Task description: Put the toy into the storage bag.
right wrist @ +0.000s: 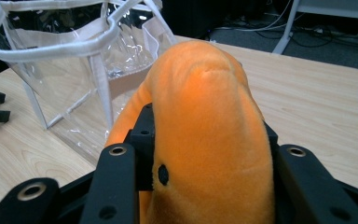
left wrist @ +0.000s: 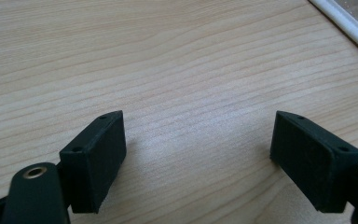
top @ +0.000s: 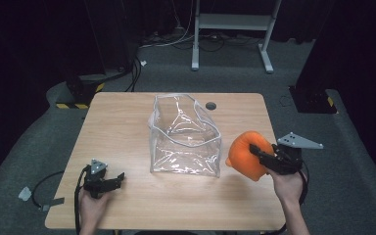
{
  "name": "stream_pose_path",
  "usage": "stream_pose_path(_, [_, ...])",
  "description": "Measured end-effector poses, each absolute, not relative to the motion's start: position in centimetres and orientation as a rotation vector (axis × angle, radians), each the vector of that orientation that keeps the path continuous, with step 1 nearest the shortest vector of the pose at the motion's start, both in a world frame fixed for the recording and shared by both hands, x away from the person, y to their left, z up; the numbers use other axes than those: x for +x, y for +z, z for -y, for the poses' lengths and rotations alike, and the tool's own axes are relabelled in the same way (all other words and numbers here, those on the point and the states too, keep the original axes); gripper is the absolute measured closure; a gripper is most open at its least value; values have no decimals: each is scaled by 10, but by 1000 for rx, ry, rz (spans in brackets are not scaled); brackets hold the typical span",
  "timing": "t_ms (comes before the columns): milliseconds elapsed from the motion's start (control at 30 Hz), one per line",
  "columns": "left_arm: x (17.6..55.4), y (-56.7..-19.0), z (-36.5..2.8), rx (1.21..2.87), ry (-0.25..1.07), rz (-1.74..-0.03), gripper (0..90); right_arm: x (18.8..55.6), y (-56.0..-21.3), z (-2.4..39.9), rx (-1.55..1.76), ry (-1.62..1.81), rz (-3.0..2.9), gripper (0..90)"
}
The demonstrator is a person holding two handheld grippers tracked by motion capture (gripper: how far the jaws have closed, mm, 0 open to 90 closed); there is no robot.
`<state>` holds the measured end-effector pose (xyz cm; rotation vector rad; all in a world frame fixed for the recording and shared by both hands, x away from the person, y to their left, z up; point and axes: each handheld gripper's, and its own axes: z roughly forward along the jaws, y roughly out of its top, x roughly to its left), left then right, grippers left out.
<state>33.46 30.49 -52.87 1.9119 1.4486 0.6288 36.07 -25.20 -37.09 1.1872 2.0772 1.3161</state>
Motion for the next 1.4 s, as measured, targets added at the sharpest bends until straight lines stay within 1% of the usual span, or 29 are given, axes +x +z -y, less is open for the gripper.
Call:
stream_pose_path(733, [335, -529, -305, 1912, 627, -1448, 181, 359, -334, 248, 1128, 1425, -2087, 570])
stream_pose_path(967, [336, -529, -304, 1926, 618, -1438, 148, 359, -320, 243, 1096, 1458, -2085, 566])
stream_pose_path(1400, [336, -529, -304, 1927, 619, -1439, 147, 363, -310, 237, 1061, 1468, -2115, 567])
